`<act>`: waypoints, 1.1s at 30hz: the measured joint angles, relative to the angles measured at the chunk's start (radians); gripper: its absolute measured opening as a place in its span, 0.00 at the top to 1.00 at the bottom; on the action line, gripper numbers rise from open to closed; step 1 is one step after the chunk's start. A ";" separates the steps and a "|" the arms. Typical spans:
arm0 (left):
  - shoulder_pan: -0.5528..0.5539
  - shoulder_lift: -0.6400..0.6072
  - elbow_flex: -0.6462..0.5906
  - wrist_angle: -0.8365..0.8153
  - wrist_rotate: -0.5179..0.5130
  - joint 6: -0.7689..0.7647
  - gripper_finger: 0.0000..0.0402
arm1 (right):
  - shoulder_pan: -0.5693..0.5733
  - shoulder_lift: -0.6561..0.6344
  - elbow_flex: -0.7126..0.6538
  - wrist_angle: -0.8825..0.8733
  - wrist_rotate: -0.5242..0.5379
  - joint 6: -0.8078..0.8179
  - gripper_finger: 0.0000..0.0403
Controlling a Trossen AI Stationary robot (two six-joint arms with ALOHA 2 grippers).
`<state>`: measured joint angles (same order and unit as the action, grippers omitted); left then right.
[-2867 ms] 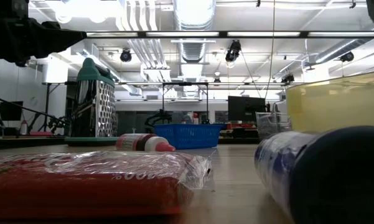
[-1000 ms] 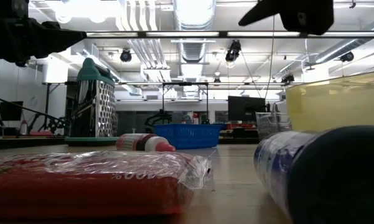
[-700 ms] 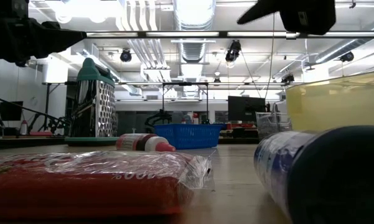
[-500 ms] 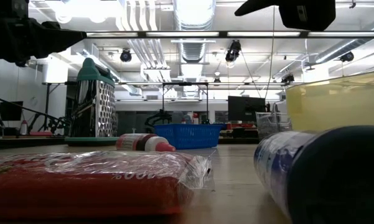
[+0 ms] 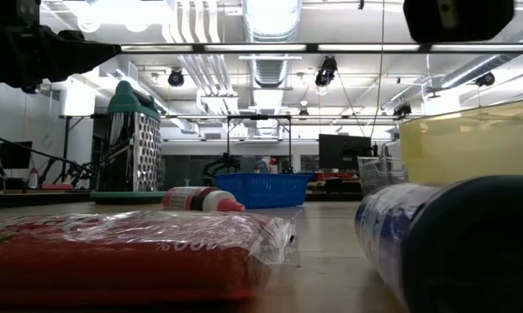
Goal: Pick & Place Food Item
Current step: Put the big purple food coloring into the yellow bin
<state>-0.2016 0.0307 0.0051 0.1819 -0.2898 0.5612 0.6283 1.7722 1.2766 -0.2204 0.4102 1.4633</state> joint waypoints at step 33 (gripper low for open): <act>0.000 0.000 0.000 -0.004 0.000 0.000 0.62 | 0.100 0.504 0.869 -0.851 0.043 0.617 0.56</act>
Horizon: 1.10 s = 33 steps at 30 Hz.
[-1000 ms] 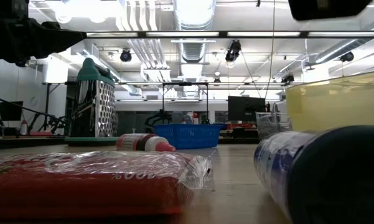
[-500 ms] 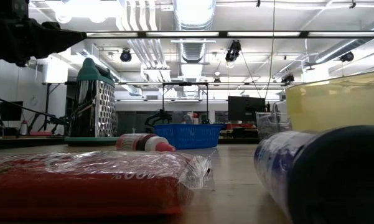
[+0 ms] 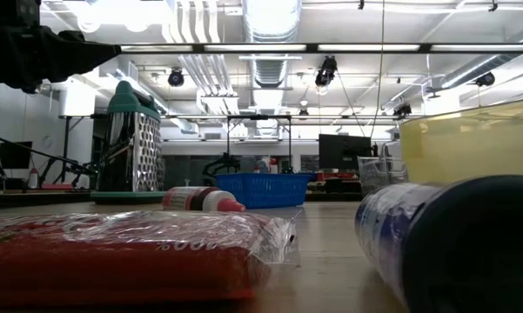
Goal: Pick & Place Food Item
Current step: Put the big purple food coloring into the yellow bin
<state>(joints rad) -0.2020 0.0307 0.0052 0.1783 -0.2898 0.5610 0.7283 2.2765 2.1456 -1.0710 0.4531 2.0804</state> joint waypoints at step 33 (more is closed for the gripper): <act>0.000 0.000 0.000 0.000 0.000 0.000 0.62 | -0.050 0.036 -0.113 -0.018 -0.178 0.234 0.56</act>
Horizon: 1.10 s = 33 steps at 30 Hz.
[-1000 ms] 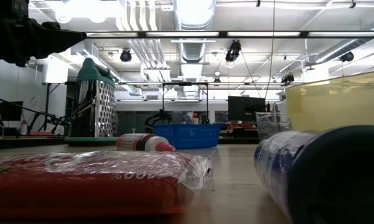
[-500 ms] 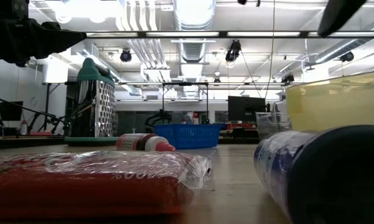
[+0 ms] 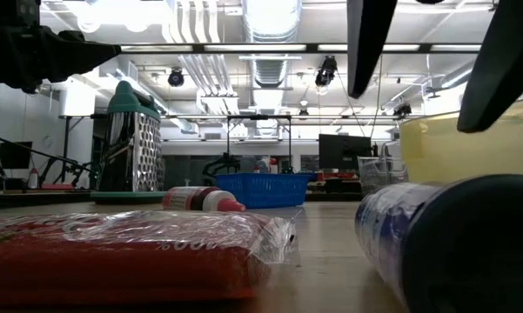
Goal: Pick & Place Food Item
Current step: Put the big purple food coloring into the yellow bin
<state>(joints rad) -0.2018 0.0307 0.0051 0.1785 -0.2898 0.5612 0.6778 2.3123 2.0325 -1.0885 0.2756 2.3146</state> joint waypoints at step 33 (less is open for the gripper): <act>0.000 0.000 0.000 0.000 0.000 0.000 0.62 | -0.040 -0.007 -0.181 0.189 -0.093 -0.012 0.56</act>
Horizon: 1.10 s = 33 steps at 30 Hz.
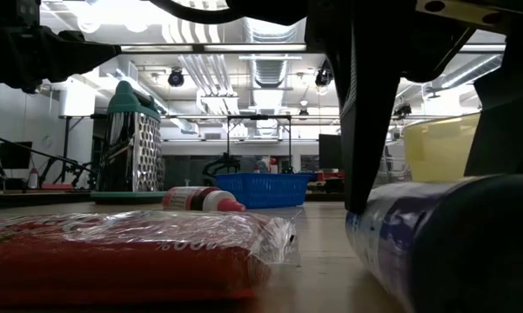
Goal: Pick & Place Food Item
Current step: Put the big purple food coloring into the yellow bin
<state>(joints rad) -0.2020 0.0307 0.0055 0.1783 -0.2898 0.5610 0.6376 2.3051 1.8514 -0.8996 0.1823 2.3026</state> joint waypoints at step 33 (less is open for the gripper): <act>0.000 0.000 0.000 0.000 0.000 0.000 0.62 | -0.003 0.006 0.018 -0.009 -0.004 -0.032 0.71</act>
<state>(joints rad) -0.2019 0.0307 0.0051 0.1784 -0.2898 0.5613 0.6348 2.3108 1.8694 -0.9082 0.1778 2.2704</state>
